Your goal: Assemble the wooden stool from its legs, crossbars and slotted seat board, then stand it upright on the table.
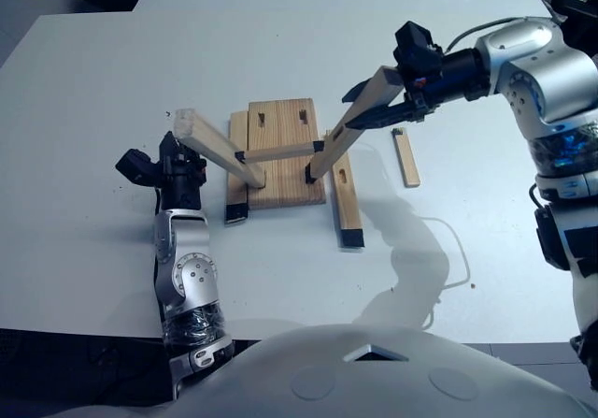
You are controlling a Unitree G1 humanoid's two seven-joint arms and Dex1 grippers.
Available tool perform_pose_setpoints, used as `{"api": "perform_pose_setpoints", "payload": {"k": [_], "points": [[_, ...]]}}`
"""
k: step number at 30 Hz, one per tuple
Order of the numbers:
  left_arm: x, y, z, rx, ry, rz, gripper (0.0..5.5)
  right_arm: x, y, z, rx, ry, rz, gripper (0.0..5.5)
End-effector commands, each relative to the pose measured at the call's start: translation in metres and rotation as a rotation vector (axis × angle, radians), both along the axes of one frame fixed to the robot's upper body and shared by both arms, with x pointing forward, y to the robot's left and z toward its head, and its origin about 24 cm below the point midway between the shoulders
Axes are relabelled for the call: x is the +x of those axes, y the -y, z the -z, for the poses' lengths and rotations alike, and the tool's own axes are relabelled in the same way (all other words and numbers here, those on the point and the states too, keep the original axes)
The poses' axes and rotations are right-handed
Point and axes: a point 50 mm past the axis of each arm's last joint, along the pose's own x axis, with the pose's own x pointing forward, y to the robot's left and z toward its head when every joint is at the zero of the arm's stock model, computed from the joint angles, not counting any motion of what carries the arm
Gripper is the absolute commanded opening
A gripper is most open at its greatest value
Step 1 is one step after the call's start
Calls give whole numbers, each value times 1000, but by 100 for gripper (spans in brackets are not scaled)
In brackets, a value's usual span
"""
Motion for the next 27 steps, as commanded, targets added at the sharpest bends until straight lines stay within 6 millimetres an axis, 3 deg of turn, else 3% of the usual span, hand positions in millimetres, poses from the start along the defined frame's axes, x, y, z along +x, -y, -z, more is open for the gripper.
{"api": "perform_pose_setpoints", "payload": {"k": [1,9,17,21,27], "points": [[-6,8,5,-46,-18,-7,293,4,-8,17,-138,3,24,203],[3,15,1,-32,-14,69,293,-12,-28,49,-226,11,-20,203],[7,24,3,4,-39,138,293,-17,-34,59,-235,-4,17,203],[11,29,3,20,-42,170,293,-15,-36,45,-212,-39,39,203],[10,36,5,22,-49,208,293,-25,-16,19,-229,-31,28,203]]}}
